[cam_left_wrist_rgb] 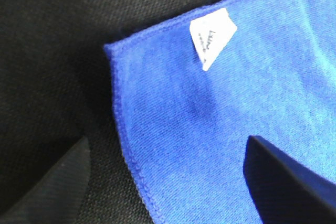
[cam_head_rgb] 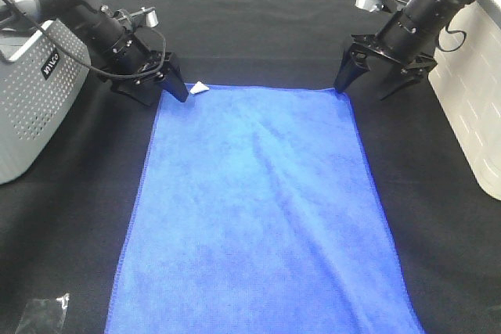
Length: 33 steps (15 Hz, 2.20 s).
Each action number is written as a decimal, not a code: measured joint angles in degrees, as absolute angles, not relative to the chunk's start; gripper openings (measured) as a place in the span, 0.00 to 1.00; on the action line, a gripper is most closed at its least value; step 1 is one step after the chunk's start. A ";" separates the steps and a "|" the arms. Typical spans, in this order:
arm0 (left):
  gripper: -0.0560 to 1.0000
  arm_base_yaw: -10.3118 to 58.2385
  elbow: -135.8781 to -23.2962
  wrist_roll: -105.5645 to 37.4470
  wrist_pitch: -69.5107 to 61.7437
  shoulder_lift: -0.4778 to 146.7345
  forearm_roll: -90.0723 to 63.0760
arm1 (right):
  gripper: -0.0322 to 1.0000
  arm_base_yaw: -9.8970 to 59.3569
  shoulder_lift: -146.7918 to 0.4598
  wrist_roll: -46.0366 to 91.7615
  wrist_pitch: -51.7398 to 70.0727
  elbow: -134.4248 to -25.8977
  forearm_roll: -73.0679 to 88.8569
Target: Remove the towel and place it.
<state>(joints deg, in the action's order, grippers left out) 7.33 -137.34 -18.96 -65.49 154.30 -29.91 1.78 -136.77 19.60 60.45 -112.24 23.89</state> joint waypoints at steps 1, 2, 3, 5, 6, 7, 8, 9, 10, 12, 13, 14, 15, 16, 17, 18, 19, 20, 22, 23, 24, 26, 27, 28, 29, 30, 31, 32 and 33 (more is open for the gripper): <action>0.76 7.33 -137.34 -19.08 -65.49 154.35 -30.02 | 0.82 1.78 -137.22 19.60 58.79 -112.24 24.06; 0.76 7.33 -137.34 -19.14 -65.49 154.35 -30.02 | 0.82 1.78 -137.80 19.60 57.64 -112.24 24.58; 0.76 7.33 -137.34 -19.14 -65.43 154.35 -30.02 | 0.82 1.78 -138.66 19.60 56.55 -112.24 24.75; 0.76 7.39 -137.34 -19.37 -65.43 154.35 -30.02 | 0.82 1.78 -140.72 19.65 53.80 -112.24 24.75; 0.76 7.51 -137.34 -19.48 -65.32 154.35 -30.02 | 0.82 1.78 -141.29 19.71 52.37 -112.24 24.81; 0.76 7.73 -137.34 -19.54 -65.03 154.35 -29.97 | 0.82 1.78 -141.35 19.88 51.05 -112.24 24.75; 0.76 7.96 -137.34 -19.54 -64.63 154.35 -29.97 | 0.82 1.78 -141.46 20.00 50.42 -112.24 24.81; 0.76 8.19 -137.34 -19.54 -64.23 154.41 -29.97 | 0.82 1.78 -141.64 20.05 49.73 -112.30 24.81; 0.76 8.54 -137.45 -19.54 -64.06 154.58 -29.97 | 0.81 1.78 -141.86 20.17 49.62 -112.47 24.81; 0.76 9.45 -137.85 -19.77 -63.83 155.04 -29.97 | 0.80 1.83 -142.15 20.97 49.62 -112.64 24.87; 0.76 10.49 -137.91 -19.82 -63.25 155.16 -29.97 | 0.79 2.18 -142.32 21.54 49.50 -112.64 24.52; 0.76 11.40 -137.91 -19.82 -62.62 155.16 -29.97 | 0.78 2.69 -142.49 21.60 48.93 -112.70 24.12; 0.76 12.32 -137.91 -19.94 -62.05 155.21 -29.91 | 0.76 3.67 -142.67 21.60 48.07 -112.93 23.66; 0.76 13.18 -137.91 -20.00 -61.54 155.27 -29.91 | 0.75 4.64 -142.72 21.72 47.04 -112.99 23.32; 0.75 14.04 -137.91 -20.00 -61.31 155.27 -29.91 | 0.74 5.73 -142.78 22.29 46.18 -112.99 23.26; 0.73 14.50 -137.91 -20.00 -61.13 155.33 -29.97 | 0.72 6.70 -142.90 22.92 45.55 -112.99 23.15; 0.72 14.67 -137.91 -20.00 -61.02 155.33 -29.97 | 0.71 7.28 -142.95 23.03 45.26 -112.99 22.52; 0.70 14.73 -137.91 -20.00 -61.02 155.44 -29.79 | 0.63 7.39 -142.95 23.03 44.92 -112.99 21.54; 0.60 14.73 -137.91 -20.00 -60.91 155.56 -28.88 | 0.46 7.33 -143.18 23.03 44.18 -112.99 19.37; 0.52 14.73 -137.91 -20.00 -60.73 155.62 -27.04 | 0.28 7.22 -143.24 23.03 43.66 -112.99 17.99; 0.33 14.73 -137.91 -20.00 -60.73 155.62 -25.95 | 0.14 7.22 -143.30 23.03 43.37 -112.99 17.70; 0.09 14.78 -137.91 -20.80 -60.50 155.73 -24.12 | 0.03 7.22 -143.30 23.61 42.91 -112.99 17.70; 0.07 14.78 -137.91 -21.03 -60.45 155.73 -23.95 | 0.03 7.22 -143.30 24.35 42.80 -112.99 17.48; 0.06 14.84 -137.91 -21.31 -60.39 155.73 -23.66 | 0.03 7.28 -143.35 24.47 42.86 -113.33 16.62; 0.06 15.01 -137.91 -21.49 -60.10 155.67 -22.98 | 0.03 7.39 -143.64 24.52 42.86 -114.36 15.01; 0.06 15.13 -137.91 -21.66 -59.87 155.56 -22.52 | 0.03 7.56 -144.04 24.52 42.80 -115.62 13.41; 0.06 15.36 -137.91 -21.66 -59.59 155.33 -21.94 | 0.03 7.62 -144.44 24.52 42.74 -117.28 11.75; 0.06 15.41 -137.91 -21.66 -59.36 155.16 -21.03 | 0.03 7.62 -144.67 24.52 42.51 -118.95 10.60; 0.06 15.53 -138.08 -21.72 -59.07 155.16 -19.94 | 0.03 7.62 -144.67 24.52 42.34 -120.49 9.68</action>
